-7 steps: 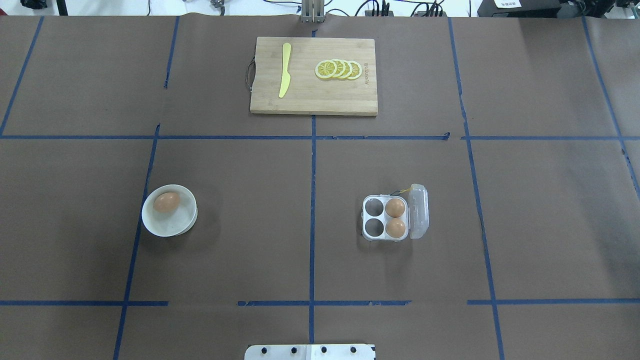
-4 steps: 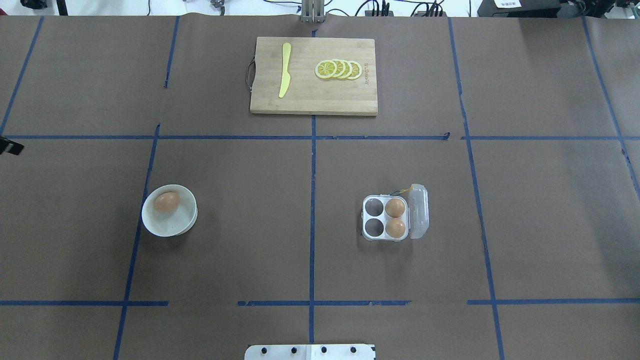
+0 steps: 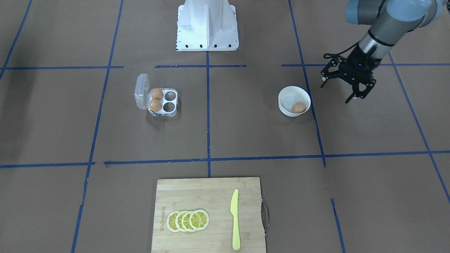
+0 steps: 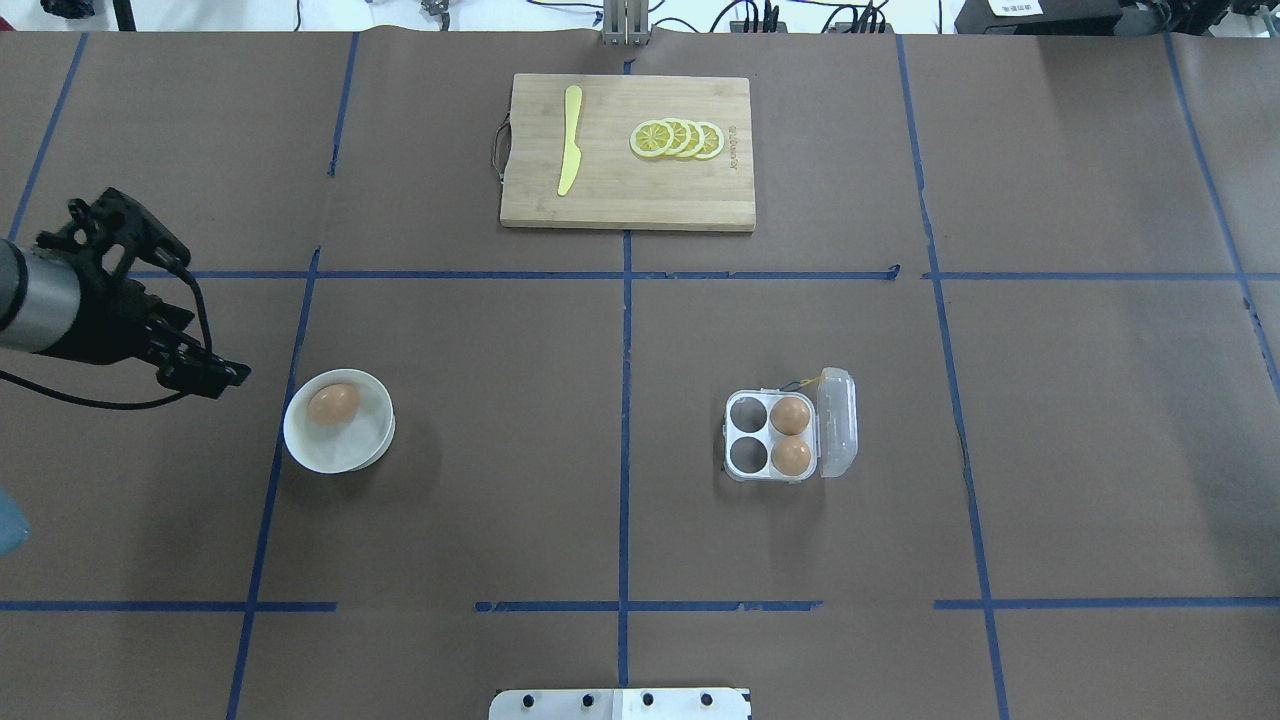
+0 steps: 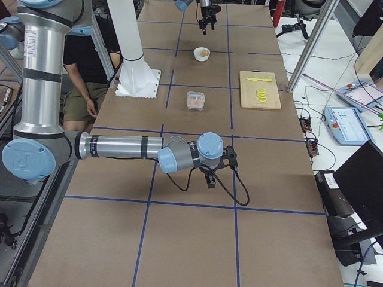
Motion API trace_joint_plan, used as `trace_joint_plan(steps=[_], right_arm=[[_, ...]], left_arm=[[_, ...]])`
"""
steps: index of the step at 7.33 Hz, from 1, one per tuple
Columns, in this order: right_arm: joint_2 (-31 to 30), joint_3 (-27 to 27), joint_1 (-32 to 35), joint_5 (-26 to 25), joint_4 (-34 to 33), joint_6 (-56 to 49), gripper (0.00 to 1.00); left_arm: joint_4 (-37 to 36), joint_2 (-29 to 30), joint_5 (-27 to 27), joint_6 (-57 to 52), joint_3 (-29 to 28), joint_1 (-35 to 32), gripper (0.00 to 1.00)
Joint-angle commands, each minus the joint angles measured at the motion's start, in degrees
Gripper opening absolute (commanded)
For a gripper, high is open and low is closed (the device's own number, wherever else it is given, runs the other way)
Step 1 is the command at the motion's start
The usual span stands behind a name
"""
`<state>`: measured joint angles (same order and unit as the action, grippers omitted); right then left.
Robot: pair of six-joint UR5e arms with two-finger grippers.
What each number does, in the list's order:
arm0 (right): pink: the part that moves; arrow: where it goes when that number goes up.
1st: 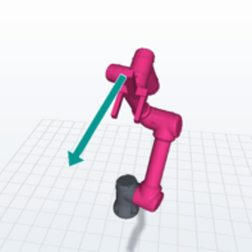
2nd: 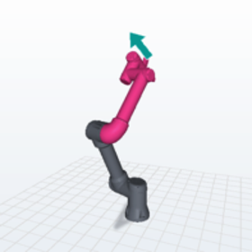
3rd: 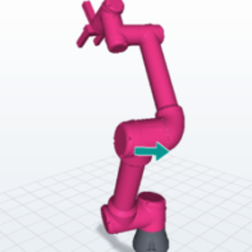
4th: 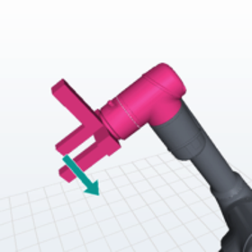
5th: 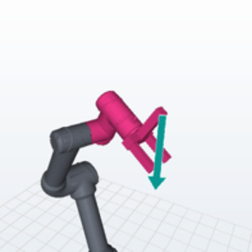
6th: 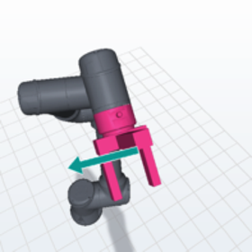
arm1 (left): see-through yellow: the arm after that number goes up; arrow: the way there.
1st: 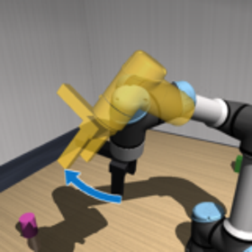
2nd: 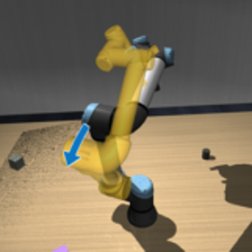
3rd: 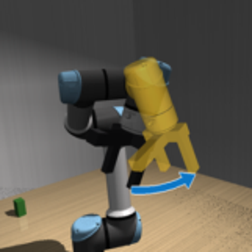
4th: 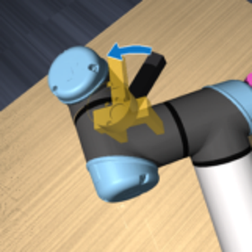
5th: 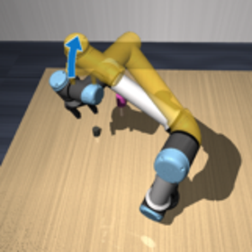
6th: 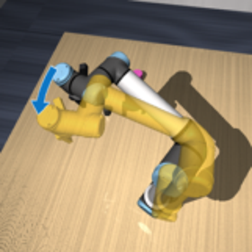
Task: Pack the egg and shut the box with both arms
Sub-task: 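Move the left gripper down over the brown egg in the white bowl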
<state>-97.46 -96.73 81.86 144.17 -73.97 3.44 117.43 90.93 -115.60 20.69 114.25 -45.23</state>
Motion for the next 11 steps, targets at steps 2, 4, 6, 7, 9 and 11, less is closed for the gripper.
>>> trace_joint_plan(steps=[2,4,6,7,9,11], right_arm=[[0.0,0.0,0.0,0.1,0.0,0.1,1.00],[0.0,0.1,-0.7,0.1,-0.1,0.2,1.00],[0.0,0.2,-1.3,0.1,-0.1,0.2,1.00],[0.0,0.3,-1.4,0.1,-0.1,0.2,1.00],[0.0,0.3,-1.9,0.1,-0.1,0.3,1.00],[-0.1,0.3,-2.1,0.1,-0.2,0.3,1.00]], left_arm=[[-4.4,2.0,10.1,0.2,-0.2,9.4,0.86],[-14.5,10.7,10.0,0.1,-2.8,10.2,0.85],[-14.8,11.0,10.0,-0.6,-4.0,10.2,0.85],[-14.6,10.9,9.5,-0.8,-4.6,10.2,0.85],[-14.4,11.0,9.3,-0.7,-5.3,10.4,0.86],[-14.3,11.1,7.5,-0.2,-5.8,11.0,0.86]])
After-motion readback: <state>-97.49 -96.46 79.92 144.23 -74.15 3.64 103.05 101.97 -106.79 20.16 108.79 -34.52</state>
